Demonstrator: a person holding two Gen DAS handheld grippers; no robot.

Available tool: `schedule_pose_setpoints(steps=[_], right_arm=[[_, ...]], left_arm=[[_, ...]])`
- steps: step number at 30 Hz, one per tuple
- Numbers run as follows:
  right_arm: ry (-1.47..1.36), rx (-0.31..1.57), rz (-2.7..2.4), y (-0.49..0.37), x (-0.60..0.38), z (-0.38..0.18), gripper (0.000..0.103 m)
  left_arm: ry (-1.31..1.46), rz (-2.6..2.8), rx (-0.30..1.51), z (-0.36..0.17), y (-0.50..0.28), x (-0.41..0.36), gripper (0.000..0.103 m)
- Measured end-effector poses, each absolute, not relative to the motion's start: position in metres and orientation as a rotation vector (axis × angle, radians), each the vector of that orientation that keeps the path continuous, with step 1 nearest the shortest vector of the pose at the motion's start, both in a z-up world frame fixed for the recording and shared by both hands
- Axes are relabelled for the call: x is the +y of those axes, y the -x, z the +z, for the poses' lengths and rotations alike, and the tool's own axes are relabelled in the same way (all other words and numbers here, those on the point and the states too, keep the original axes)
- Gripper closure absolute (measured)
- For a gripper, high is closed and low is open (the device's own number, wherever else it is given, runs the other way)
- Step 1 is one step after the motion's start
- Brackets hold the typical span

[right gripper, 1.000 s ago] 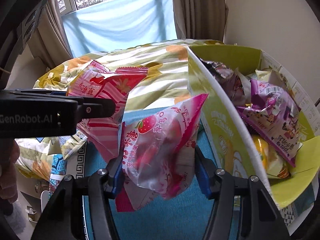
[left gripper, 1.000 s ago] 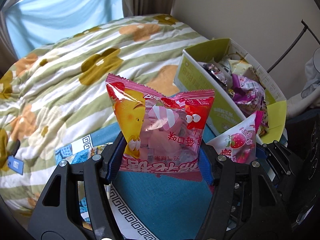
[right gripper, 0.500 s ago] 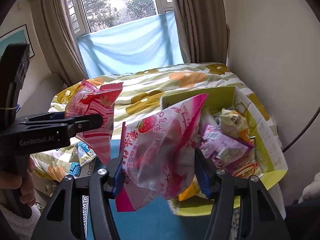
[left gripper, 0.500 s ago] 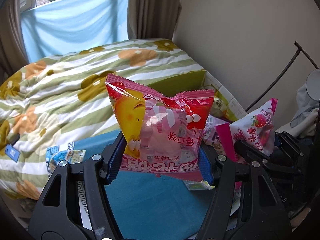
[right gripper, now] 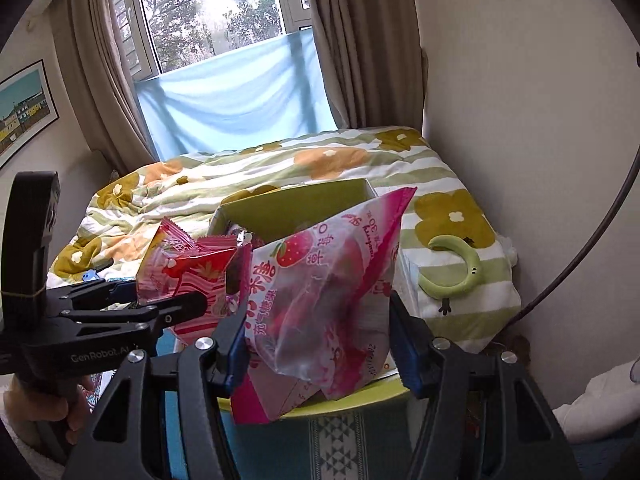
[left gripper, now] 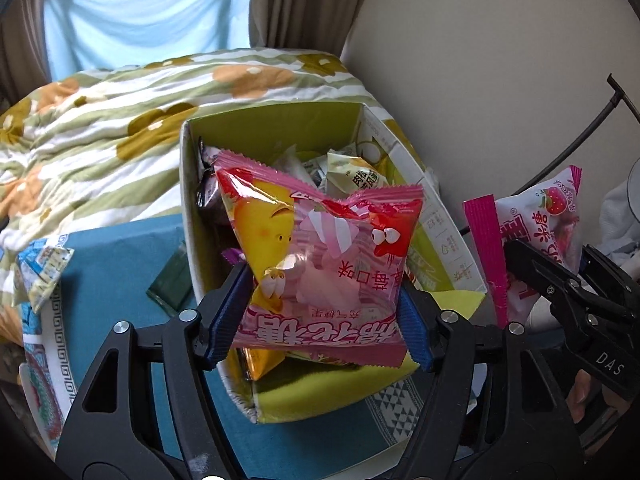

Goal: Organize snacks
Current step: 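Carry both pink bags over the box and open both grippers to drop them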

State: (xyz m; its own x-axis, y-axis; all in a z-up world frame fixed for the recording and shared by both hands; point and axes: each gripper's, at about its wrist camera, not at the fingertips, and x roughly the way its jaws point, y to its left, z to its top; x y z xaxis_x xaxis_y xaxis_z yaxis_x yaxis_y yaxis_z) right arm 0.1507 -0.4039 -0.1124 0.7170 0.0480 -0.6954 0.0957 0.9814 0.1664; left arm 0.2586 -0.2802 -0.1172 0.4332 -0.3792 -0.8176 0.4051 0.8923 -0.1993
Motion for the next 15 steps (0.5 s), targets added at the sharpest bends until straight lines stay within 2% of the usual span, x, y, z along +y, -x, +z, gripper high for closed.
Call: schedule_pose_setpoints(steps=[1, 2, 15], right_arm=[[-0.194, 0.780, -0.021, -0.151, -0.410, -0.115, 0.047], [-0.193, 0.787, -0.015, -0.152, -0.415, -0.118, 0.047], [-0.225, 0.856, 0.059, -0.164, -0.440, -0.154, 0.047]], left_arm=[[-0.047, -0.463, 1.017, -0.122, -0.259, -0.282, 0.010], [-0.056, -0.438, 1.019, -0.126, -0.258, -0.281, 0.001], [0.053, -0.284, 1.006, -0.123, -0.229, -0.213, 0.001]])
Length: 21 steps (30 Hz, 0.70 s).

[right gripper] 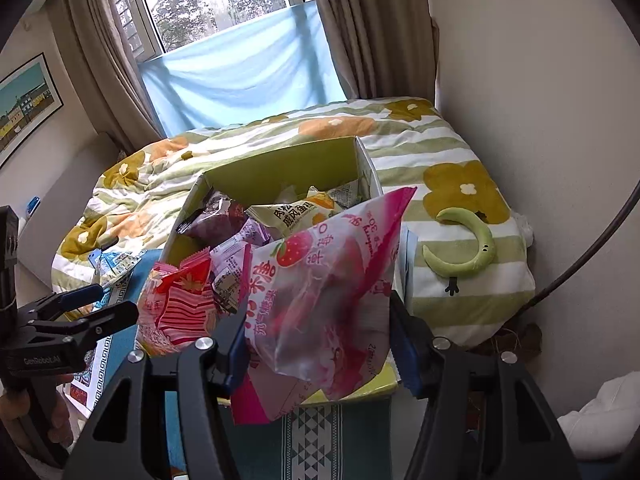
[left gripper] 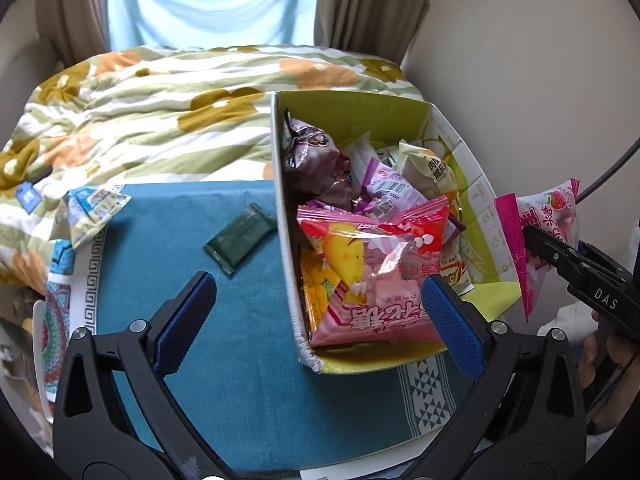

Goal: Organize snacks
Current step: 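Carry both pink bags over the box and open both grippers to drop them, then withdraw both grippers from the box toward the last snacks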

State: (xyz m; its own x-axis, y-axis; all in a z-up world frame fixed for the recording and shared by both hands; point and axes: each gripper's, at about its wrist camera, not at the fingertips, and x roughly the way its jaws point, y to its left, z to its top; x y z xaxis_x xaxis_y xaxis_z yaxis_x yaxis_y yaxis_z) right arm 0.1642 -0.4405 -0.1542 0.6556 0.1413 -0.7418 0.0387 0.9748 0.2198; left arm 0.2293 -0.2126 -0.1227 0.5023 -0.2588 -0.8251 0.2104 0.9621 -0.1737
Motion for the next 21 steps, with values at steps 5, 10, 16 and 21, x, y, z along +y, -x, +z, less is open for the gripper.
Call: schedule_pose_setpoints(steps=[5, 10, 16, 21], right_arm=[[-0.228, 0.868, 0.117, -0.181, -0.439, -0.153, 0.046], [-0.272, 0.896, 0.128, -0.191, -0.436, -0.167, 0.017], [-0.237, 0.897, 0.117, -0.176, -0.435, -0.177, 0.007], [-0.206, 0.887, 0.128, -0.168, -0.434, -0.170, 0.007]], left_arm=[[0.060, -0.231, 0.997, -0.118, -0.224, -0.199, 0.001], [0.076, -0.206, 1.016, -0.126, -0.217, -0.190, 0.001], [0.080, -0.205, 1.034, -0.133, -0.212, -0.190, 0.001], [0.063, -0.204, 1.002, -0.121, -0.207, -0.194, 0.001]])
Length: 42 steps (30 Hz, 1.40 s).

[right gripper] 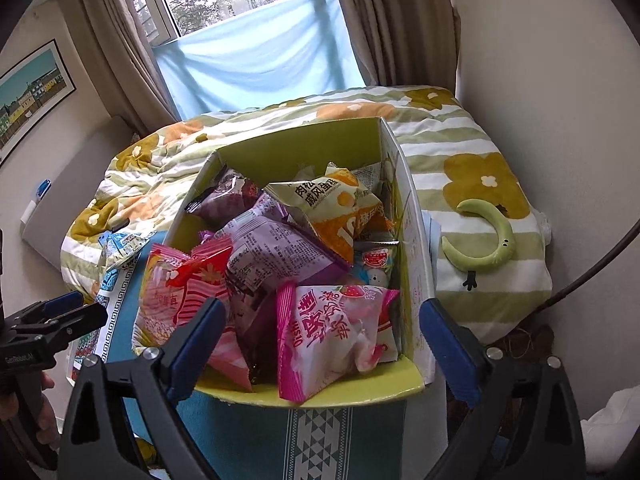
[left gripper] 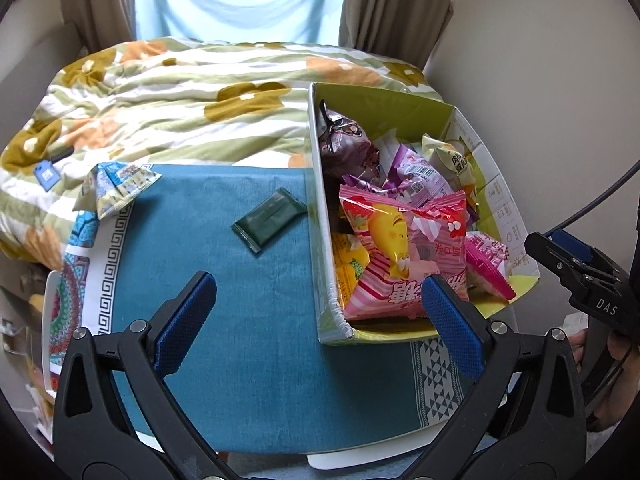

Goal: Organize snacks
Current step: 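Withdraw both grippers from the box toward the last snacks, then grasp the beige printed bag with the left gripper while the right grasps the dark green packet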

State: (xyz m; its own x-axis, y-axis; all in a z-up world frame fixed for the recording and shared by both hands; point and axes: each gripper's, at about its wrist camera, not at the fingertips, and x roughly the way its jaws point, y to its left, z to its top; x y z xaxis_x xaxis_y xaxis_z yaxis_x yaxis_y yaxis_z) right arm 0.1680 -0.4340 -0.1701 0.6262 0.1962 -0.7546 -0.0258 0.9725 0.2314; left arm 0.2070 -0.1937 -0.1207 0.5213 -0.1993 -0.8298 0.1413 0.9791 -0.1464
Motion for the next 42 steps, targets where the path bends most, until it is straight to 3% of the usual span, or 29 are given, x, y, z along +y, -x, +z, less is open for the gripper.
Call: schedule_pose_setpoints(steps=[12, 23, 26, 42], right_arm=[[-0.145, 0.780, 0.209, -0.159, -0.409, -0.123, 0.006], [-0.120, 0.749, 0.286, -0.174, -0.345, -0.101, 0.006], [-0.123, 0.753, 0.294, -0.180, -0.321, -0.102, 0.001], [-0.144, 0.849, 0.181, -0.240, -0.180, -0.132, 0.001]], left_arm=[[0.069, -0.053, 0.905, -0.078, -0.172, -0.146, 0.001], [0.118, 0.044, 0.892, -0.078, -0.175, -0.058, 0.001], [0.107, 0.042, 0.899, -0.080, -0.186, -0.033, 0.001], [0.079, -0.110, 1.059, -0.137, -0.326, 0.095, 0.001]])
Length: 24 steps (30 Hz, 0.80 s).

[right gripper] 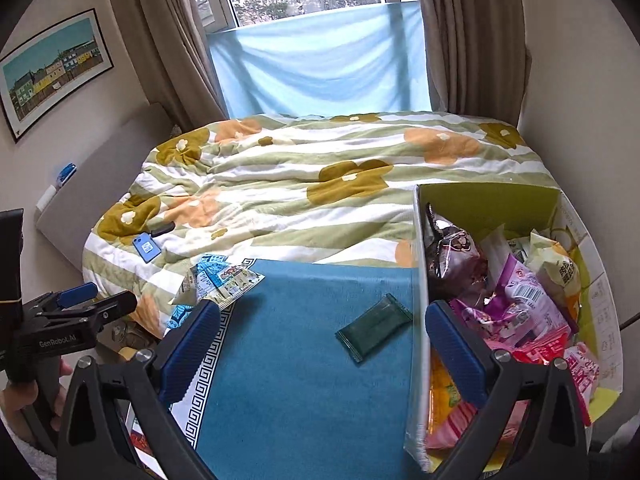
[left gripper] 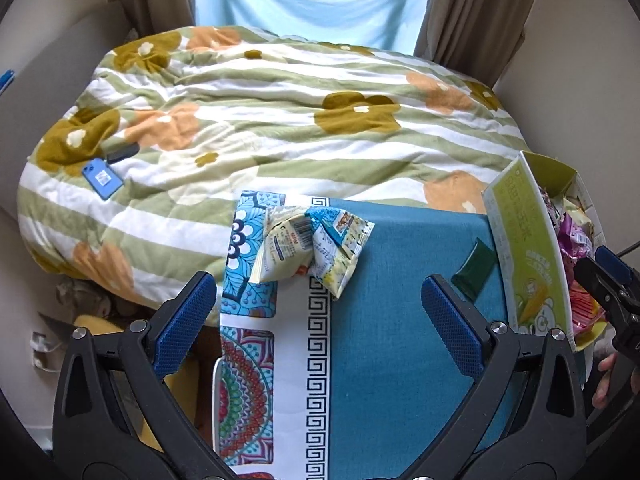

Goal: Organize snacks
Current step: 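Grasp the beige printed bag with the left gripper while the right grasps the dark green packet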

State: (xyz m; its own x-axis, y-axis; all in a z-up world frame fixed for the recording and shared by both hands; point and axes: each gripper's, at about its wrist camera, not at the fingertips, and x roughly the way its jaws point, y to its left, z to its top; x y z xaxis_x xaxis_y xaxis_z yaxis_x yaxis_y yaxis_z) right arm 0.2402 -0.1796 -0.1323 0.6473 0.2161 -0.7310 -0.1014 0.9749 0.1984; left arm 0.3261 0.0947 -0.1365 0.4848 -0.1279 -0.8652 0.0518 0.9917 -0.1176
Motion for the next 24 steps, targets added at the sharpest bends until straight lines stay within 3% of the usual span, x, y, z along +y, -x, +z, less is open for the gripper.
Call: schedule_pose_setpoints(steps=[14, 22, 24], right_arm=[[-0.214, 0.946, -0.102, -0.280, -0.136, -0.215, 0.001], [-0.271, 0.973, -0.314, -0.298, -0.144, -0.263, 0.001], [-0.290, 0.966, -0.342, -0.300, -0.145, -0.271, 0.001]], left_arm=[[0.111, -0.273, 1.308, -0.259, -0.430, 0.110, 0.001], [0.115, -0.336, 1.336, -0.288, -0.446, 0.104, 0.002], [0.103, -0.356, 1.332, -0.289, -0.449, 0.101, 0.008]])
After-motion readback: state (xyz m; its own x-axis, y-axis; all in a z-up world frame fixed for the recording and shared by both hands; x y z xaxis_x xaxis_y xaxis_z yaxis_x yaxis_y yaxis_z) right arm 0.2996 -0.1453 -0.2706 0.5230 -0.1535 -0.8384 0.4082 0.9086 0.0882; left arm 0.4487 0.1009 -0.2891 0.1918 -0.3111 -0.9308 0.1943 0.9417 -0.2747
